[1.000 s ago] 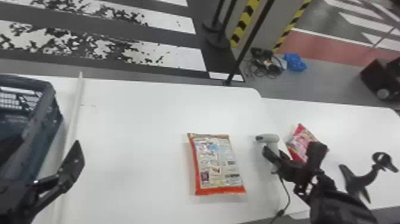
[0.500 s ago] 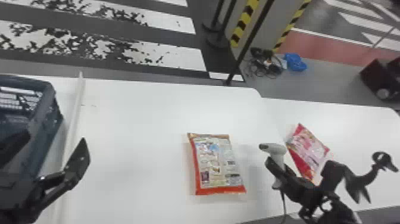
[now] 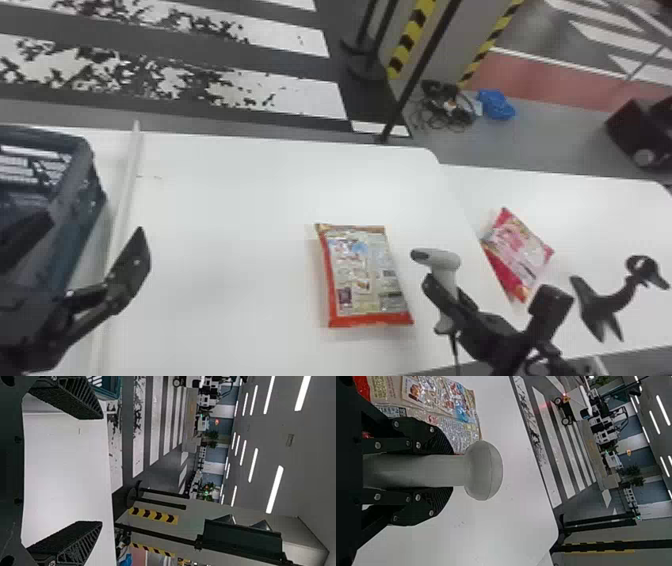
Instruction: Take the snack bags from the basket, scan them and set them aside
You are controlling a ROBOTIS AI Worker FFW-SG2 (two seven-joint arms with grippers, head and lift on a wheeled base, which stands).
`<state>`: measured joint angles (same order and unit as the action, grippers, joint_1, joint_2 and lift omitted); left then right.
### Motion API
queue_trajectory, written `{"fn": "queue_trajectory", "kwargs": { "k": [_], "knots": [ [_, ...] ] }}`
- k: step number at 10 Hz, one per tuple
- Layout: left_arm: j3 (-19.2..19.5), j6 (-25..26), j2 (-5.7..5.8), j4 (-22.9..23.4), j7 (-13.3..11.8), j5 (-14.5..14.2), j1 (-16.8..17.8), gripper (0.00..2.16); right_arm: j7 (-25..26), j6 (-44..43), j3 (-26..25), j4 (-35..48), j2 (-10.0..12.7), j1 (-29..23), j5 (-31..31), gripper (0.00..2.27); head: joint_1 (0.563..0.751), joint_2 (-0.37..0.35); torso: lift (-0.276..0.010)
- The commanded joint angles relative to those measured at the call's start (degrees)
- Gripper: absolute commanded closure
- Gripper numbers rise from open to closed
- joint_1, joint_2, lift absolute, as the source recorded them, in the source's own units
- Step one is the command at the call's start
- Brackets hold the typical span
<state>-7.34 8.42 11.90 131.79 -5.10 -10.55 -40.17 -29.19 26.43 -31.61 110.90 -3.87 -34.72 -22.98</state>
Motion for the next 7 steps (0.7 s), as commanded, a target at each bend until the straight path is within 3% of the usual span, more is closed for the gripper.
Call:
{"fn": "queue_trajectory", "kwargs": {
  "k": [1,4,7],
  "knots": [
    [0.13,-0.02,0.49,-0.04,-0.08,-0.35,0.00,0.04,-0.08,-0.10,1.82,0.45,0.35,-0.78,0.75,2.19,0.695,-0.350,-0.075],
    [0.48,-0.19,0.75,0.04,-0.17,-0.96,0.00,0.04,-0.69,-0.28,3.84,0.37,0.09,-1.93,2.41,2.19,0.695,-0.350,-0.075],
    [0.48,-0.37,0.32,-0.04,-0.26,-0.96,0.00,0.04,-0.87,-0.28,5.16,-0.25,-0.52,-2.10,3.82,2.19,0.695,-0.350,-0.075]
  ]
}}
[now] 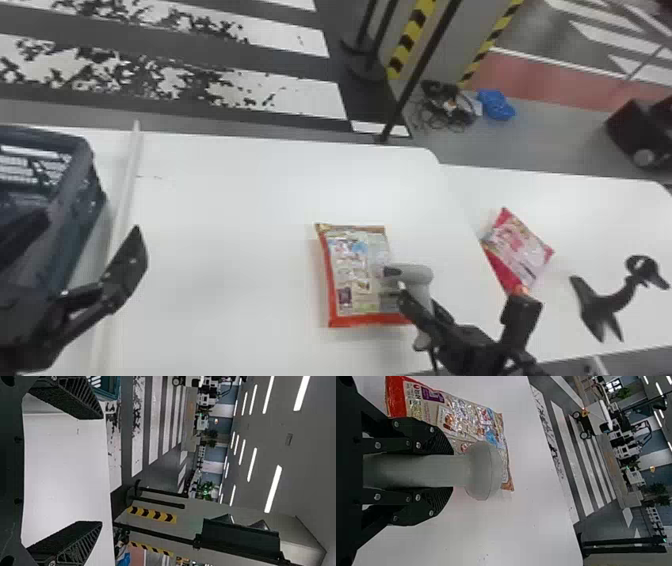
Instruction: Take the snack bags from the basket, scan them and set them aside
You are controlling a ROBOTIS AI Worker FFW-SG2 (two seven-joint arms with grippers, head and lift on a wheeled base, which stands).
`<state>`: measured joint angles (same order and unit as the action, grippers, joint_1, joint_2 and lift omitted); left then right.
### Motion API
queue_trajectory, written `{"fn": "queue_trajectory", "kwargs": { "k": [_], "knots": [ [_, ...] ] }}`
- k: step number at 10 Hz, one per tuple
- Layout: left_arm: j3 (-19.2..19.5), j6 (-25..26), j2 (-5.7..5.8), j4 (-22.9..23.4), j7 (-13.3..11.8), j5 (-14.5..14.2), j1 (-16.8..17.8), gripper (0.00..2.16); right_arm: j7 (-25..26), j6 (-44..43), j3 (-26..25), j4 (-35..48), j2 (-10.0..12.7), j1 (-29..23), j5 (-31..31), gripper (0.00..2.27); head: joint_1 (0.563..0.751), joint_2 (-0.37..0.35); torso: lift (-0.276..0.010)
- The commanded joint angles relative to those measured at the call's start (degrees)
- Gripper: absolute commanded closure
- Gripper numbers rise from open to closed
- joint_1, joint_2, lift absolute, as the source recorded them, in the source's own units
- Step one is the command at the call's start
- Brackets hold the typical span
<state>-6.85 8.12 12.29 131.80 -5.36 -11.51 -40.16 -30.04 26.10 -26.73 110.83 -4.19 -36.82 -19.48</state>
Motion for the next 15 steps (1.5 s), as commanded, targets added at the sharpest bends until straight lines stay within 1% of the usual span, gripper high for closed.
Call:
{"fn": "queue_trajectory", "kwargs": {
  "k": [1,5,7,9,10,12,14,15],
  "knots": [
    [0.00,-0.08,-0.16,-0.05,-0.09,0.00,0.00,0.04,-0.02,0.05,0.89,-0.61,-0.47,-0.01,1.11,2.19,0.695,-0.350,-0.075],
    [0.00,-0.08,-0.33,-0.14,-0.18,0.09,0.00,0.04,0.07,-1.18,2.74,-2.37,-1.26,0.87,2.69,2.19,0.695,-0.350,-0.075],
    [0.09,-0.08,-0.33,-0.14,-0.18,0.09,0.00,0.04,0.16,-0.65,0.98,-0.97,-1.88,1.66,1.90,2.19,0.695,-0.350,-0.075],
    [0.09,-0.08,-0.16,-0.05,-0.26,0.09,0.00,0.04,0.24,1.81,-2.10,-1.05,-3.19,5.18,1.20,2.19,0.695,-0.350,-0.075],
    [0.09,0.10,-0.16,-0.05,-0.26,0.09,0.09,0.04,0.86,1.81,-2.45,-4.04,-5.13,8.25,2.16,2.19,0.695,-0.350,-0.075],
    [0.00,0.10,-0.16,-0.05,-0.44,0.17,0.09,0.04,1.74,6.03,-2.89,-14.32,-9.35,17.31,4.10,2.19,0.695,-0.350,-0.075],
    [0.26,0.10,-0.24,0.04,-0.35,0.26,-0.18,0.04,1.74,4.09,-1.31,-25.40,-13.48,24.16,7.09,2.19,0.695,-0.350,-0.075],
    [0.18,0.28,-0.33,0.12,-0.35,0.26,-0.27,0.04,1.74,1.98,-0.34,-29.71,-14.88,26.27,7.70,2.19,0.695,-0.350,-0.075]
  ]
}}
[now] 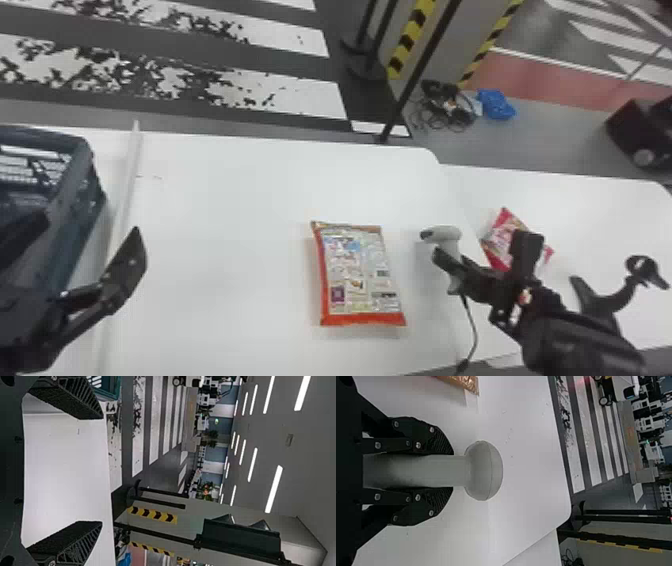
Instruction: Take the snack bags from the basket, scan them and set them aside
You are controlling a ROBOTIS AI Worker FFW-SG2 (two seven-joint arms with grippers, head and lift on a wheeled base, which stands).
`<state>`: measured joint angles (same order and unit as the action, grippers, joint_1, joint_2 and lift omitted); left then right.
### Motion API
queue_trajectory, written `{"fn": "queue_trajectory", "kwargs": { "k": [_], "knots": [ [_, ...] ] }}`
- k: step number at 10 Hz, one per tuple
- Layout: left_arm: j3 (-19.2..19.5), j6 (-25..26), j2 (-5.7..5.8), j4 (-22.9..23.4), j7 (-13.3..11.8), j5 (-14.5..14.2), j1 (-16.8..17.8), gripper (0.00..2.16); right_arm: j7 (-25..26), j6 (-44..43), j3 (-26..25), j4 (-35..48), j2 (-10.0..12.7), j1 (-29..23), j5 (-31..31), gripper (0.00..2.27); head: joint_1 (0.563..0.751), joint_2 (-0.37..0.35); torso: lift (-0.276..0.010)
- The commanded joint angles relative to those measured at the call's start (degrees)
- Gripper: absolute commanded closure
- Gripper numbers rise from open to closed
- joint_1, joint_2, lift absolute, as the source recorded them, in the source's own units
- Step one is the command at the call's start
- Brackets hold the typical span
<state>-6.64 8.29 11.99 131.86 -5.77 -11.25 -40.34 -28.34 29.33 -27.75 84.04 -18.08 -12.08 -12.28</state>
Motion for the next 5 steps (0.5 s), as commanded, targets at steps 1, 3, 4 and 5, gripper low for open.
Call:
{"fn": "queue_trajectory", "kwargs": {
  "k": [1,3,4,5],
  "knots": [
    [-0.04,0.11,-0.13,0.16,-0.03,0.18,-0.09,0.04,0.04,-3.17,1.29,-5.02,-1.70,2.24,0.94,2.19,0.695,-0.350,-0.075],
    [-0.48,0.46,-0.30,-0.02,0.06,0.35,0.70,0.04,0.04,-4.93,2.08,-6.25,-1.87,2.50,1.03,1.46,0.695,-0.350,-0.075],
    [-0.66,0.99,-0.48,-0.11,0.14,0.53,1.06,0.04,0.04,-5.11,2.35,-6.25,-2.05,2.41,1.38,0.23,0.695,-0.350,-0.075],
    [-0.66,1.34,-0.57,-0.11,0.06,0.61,1.23,0.04,0.21,-5.28,2.44,-5.38,-2.05,2.06,1.21,0.00,0.695,-0.350,-0.075]
  ]
}}
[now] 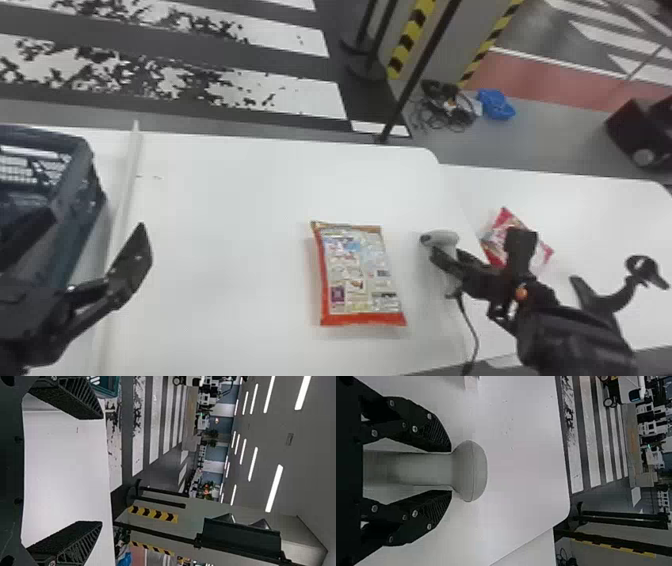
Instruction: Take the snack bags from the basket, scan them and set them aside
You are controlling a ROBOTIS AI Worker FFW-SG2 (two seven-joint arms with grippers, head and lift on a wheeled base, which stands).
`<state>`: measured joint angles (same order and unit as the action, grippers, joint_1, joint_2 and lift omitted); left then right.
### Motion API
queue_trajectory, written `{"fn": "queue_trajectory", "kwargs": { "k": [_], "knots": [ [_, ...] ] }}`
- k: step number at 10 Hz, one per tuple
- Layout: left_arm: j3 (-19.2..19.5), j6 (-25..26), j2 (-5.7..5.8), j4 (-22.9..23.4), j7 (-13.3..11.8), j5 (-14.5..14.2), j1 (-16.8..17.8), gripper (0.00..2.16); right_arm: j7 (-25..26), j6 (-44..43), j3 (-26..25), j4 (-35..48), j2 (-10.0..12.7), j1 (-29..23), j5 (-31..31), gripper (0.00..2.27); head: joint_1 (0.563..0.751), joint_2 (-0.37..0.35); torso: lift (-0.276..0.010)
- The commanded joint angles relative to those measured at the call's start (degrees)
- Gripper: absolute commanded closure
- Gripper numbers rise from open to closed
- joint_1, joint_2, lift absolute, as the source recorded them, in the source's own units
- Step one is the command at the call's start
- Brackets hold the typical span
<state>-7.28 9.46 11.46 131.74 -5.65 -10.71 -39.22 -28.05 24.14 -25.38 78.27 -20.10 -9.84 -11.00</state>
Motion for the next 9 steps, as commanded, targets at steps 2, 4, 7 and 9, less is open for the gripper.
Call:
{"fn": "queue_trajectory", "kwargs": {
  "k": [2,4,7,9],
  "knots": [
    [0.07,0.18,0.05,-0.17,0.03,0.07,0.19,0.04,1.33,3.77,-0.37,8.83,-0.03,-2.20,0.01,0.04,0.695,-0.350,-0.075],
    [0.16,0.35,0.40,-0.35,0.03,-0.02,0.54,0.04,-3.76,27.15,-1.25,21.93,-1.96,-3.08,-1.13,0.04,0.695,-0.350,-0.075],
    [0.16,0.35,1.02,-0.44,0.03,-0.63,1.07,0.04,-15.45,54.40,0.94,27.02,-6.18,-0.18,-4.91,0.19,0.695,-0.350,-0.075],
    [0.51,0.35,1.54,-0.52,0.11,-0.89,1.07,0.04,-17.56,54.04,4.20,24.04,-5.83,0.79,-5.52,0.19,0.695,-0.350,-0.075]
  ]
}}
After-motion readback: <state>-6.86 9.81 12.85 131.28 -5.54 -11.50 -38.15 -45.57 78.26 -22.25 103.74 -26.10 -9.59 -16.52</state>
